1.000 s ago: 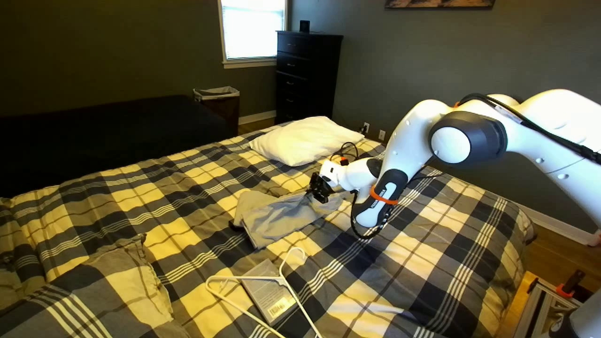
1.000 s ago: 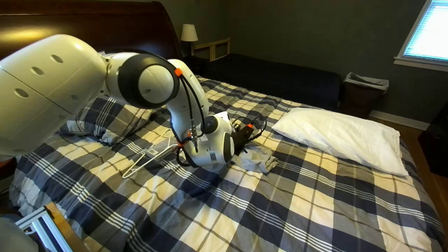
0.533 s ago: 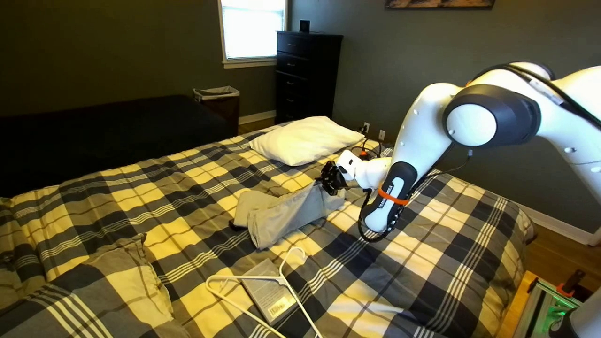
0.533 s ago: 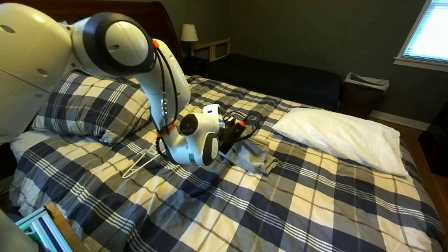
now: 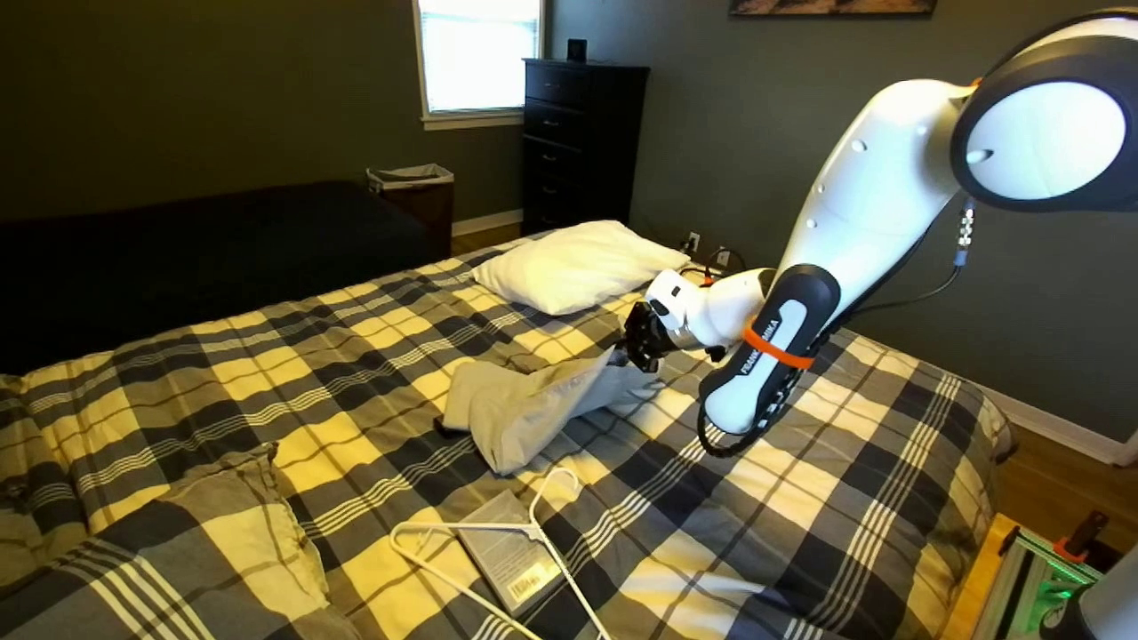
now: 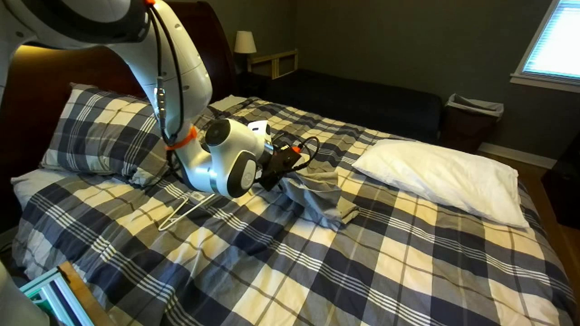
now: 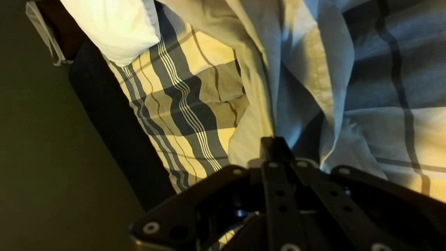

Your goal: Unfold the cloth on the bed

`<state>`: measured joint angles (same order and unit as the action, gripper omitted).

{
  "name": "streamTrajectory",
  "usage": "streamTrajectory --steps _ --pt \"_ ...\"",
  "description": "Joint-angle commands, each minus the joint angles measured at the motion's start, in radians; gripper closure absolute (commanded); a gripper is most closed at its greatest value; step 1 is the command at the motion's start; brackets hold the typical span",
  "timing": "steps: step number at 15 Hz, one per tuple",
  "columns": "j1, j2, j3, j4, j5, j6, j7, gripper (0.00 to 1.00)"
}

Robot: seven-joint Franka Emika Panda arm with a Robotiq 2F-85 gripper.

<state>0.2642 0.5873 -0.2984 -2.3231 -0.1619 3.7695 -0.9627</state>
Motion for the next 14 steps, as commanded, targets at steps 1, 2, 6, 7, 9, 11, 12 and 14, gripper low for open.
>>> streamTrajectory --steps 1,2,6,7,9,11,12,14 --pt "-0.030 0.004 0.026 0.008 0.009 -0.002 -0.021 1.00" --pt "-0.051 0.016 0.050 0.034 -0.020 -0.049 -0.002 1.00" --pt "-0.081 0.034 0.105 0.047 -0.087 -0.277 0.015 1.00" --pt "-0.077 0.041 0.105 0.047 -0.093 -0.328 0.015 1.00" --pt "-0.063 0.054 0.094 0.047 -0.112 -0.431 0.014 1.00" --pt "-0.050 0.065 0.074 0.040 -0.133 -0.485 0.023 1.00" --pt "-0.054 0.070 0.070 0.034 -0.150 -0.489 0.023 0.97" --pt "-0.026 0.081 0.015 0.001 -0.165 -0.444 0.028 0.72"
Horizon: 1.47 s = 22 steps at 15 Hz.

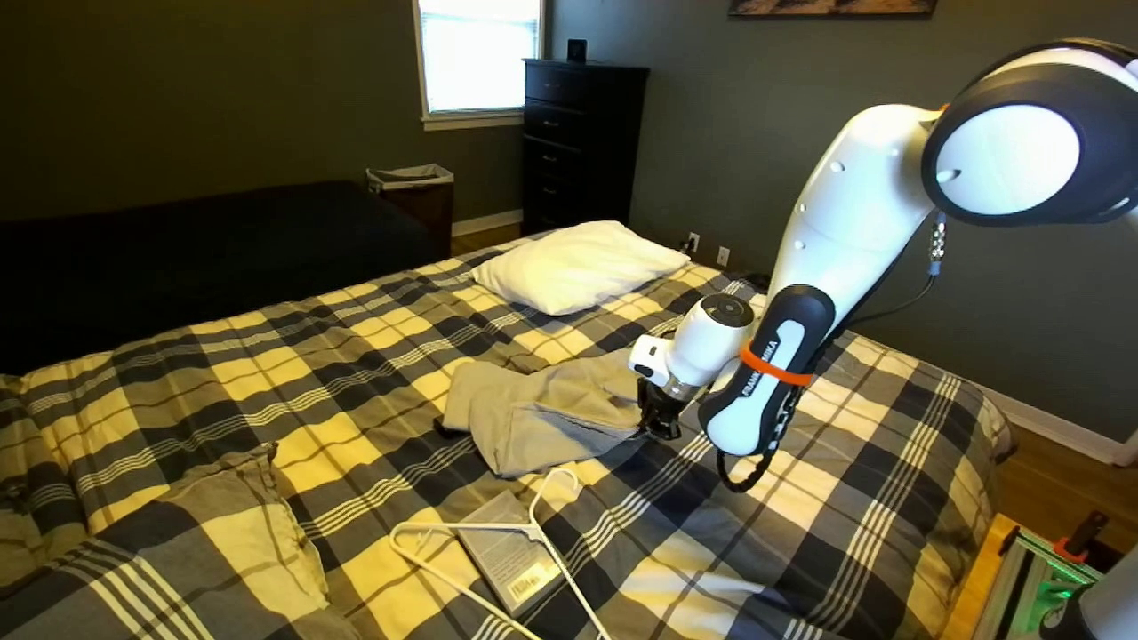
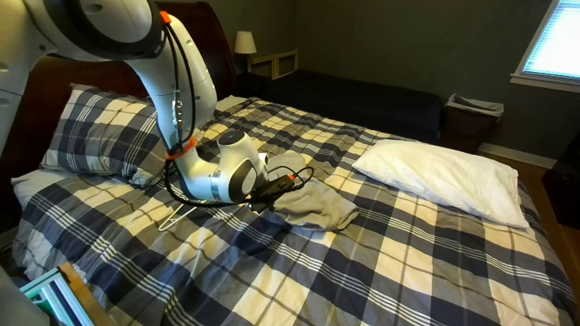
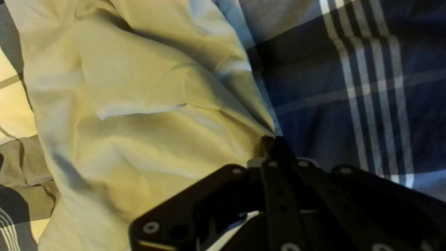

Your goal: Unfold the cloth on the bed

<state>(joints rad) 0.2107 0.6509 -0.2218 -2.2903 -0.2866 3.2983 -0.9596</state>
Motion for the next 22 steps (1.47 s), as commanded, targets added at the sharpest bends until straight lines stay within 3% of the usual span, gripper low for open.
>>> streamTrajectory --steps 1,3,8,10,12,14,15,17,18,19,22 --pt "0.033 0.019 -0.082 -0.052 -0.041 0.065 0.031 0.70" --pt "0.008 0.005 -0.095 -0.117 -0.020 0.206 0.048 0.55" --pt "-0.197 -0.096 -0.047 -0.319 -0.051 0.567 0.103 0.17" --pt "-0.267 -0.115 -0.034 -0.345 -0.072 0.679 0.140 0.02" --pt "-0.323 -0.124 -0.010 -0.307 -0.082 0.722 0.212 0.00" --pt "-0.342 -0.142 -0.001 -0.246 -0.134 0.657 0.231 0.00" --pt "-0.387 -0.165 0.026 -0.210 -0.241 0.608 0.291 0.00" --pt "-0.460 -0.164 0.090 -0.138 -0.403 0.616 0.454 0.00" --pt "-0.449 -0.157 0.074 -0.100 -0.412 0.639 0.451 0.00" --pt "-0.399 -0.162 0.044 -0.157 -0.341 0.646 0.399 0.00" --pt "-0.416 -0.163 0.047 -0.104 -0.383 0.647 0.438 0.00"
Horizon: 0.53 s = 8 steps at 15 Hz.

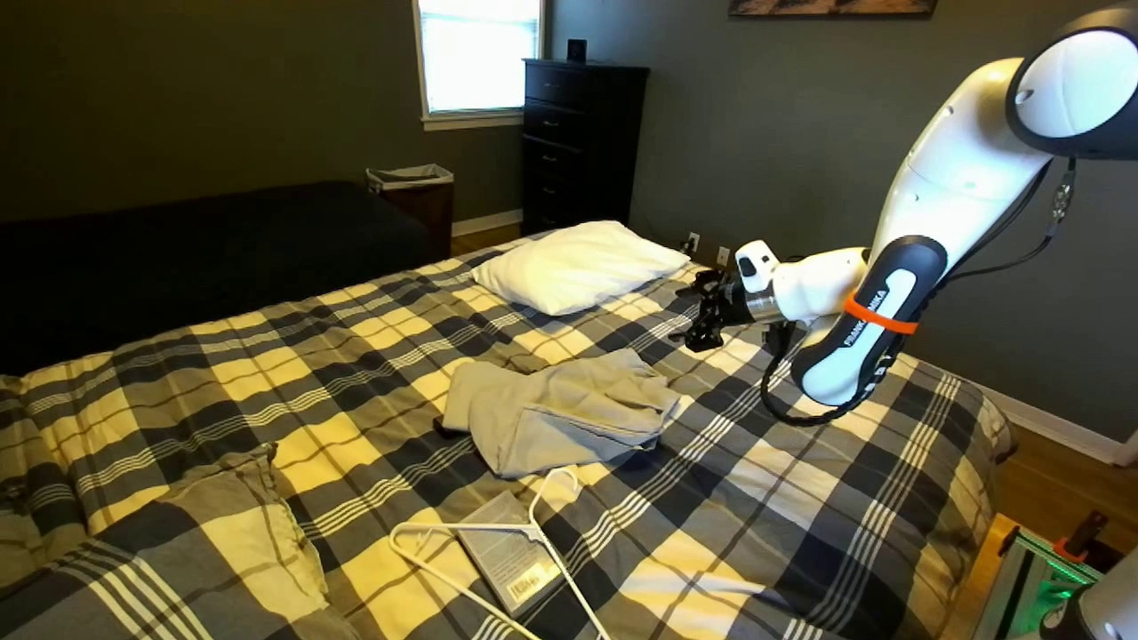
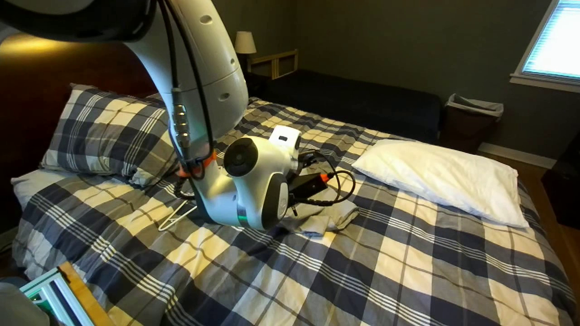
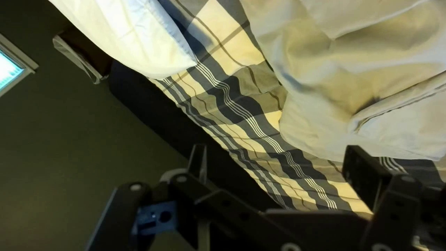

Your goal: Unfold the cloth on the bed

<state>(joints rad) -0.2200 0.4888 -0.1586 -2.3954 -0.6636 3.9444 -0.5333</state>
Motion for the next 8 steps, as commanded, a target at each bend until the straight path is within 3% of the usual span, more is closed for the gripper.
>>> streamTrajectory --steps 1,3,8 --pt "-0.007 0.043 0.027 0.054 -0.040 -0.035 0.112 0.00" --pt "-0.061 0.074 0.111 0.135 -0.141 -0.125 0.281 0.00" --pt "-0.304 0.102 0.339 0.189 -0.515 -0.281 0.640 0.00"
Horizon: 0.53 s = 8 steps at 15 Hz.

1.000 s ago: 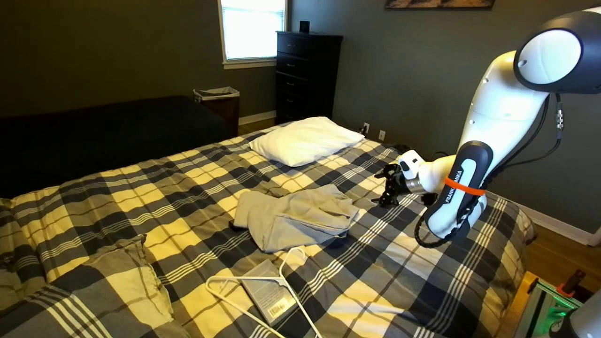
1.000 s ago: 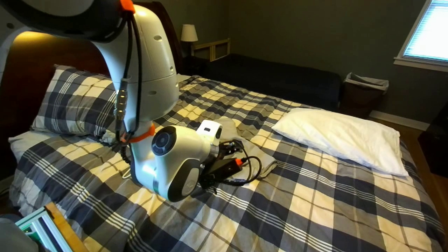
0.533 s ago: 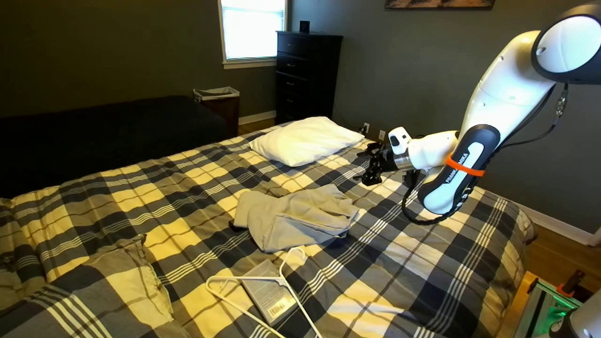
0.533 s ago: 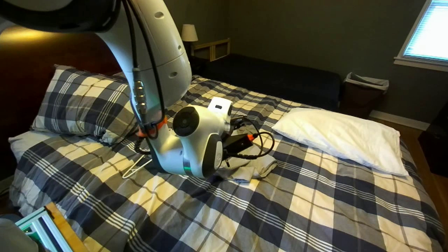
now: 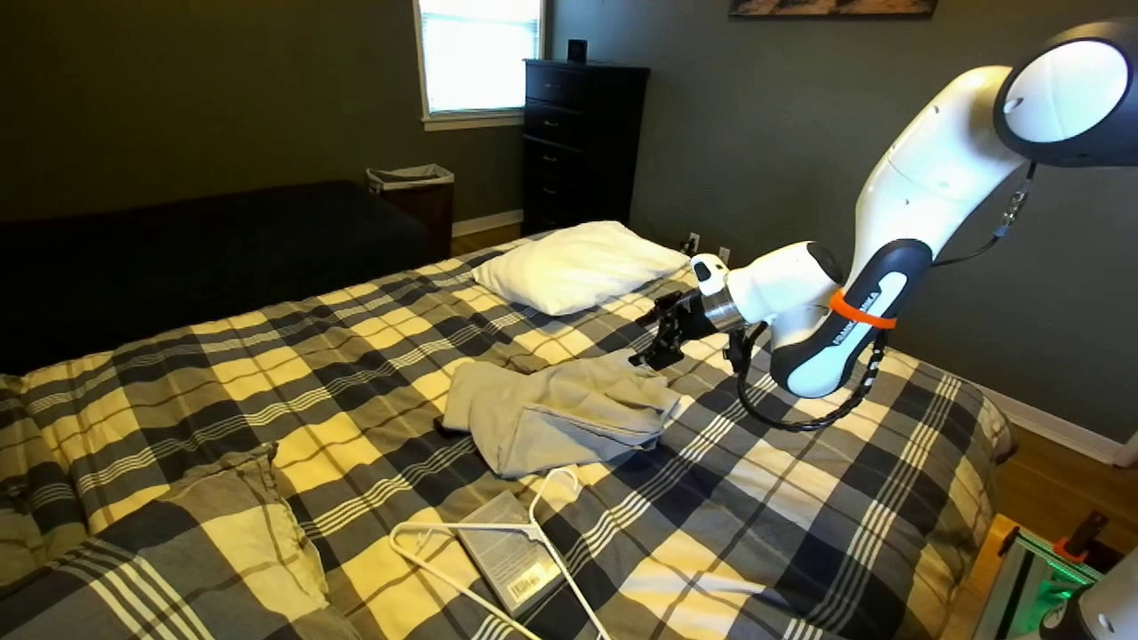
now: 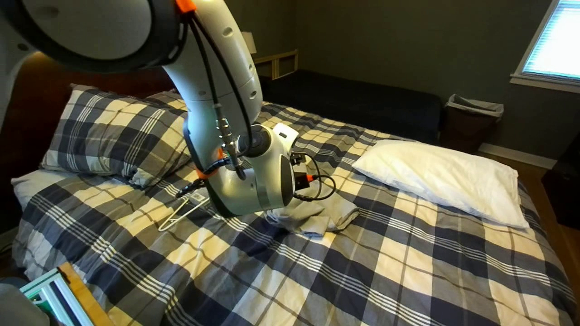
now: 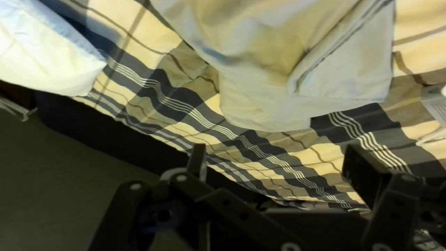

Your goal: Unfold the cloth on the bed

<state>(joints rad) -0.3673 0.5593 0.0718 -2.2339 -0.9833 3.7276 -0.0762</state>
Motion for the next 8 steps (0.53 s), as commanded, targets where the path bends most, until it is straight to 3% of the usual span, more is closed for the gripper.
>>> streamTrajectory --steps 1,4,6,7,8 --pt "-0.204 0.031 0.123 0.037 -0.264 -0.109 0.269 0.00" --pt "-0.281 -0.007 0.091 0.020 -0.421 -0.203 0.432 0.00" --pt "-0.328 -0.031 0.058 0.028 -0.447 -0.126 0.376 0.00" --pt "-0.296 -0.002 0.073 0.022 -0.393 -0.149 0.365 0.00" --pt "-0.319 -0.011 0.064 0.026 -0.409 -0.135 0.363 0.00"
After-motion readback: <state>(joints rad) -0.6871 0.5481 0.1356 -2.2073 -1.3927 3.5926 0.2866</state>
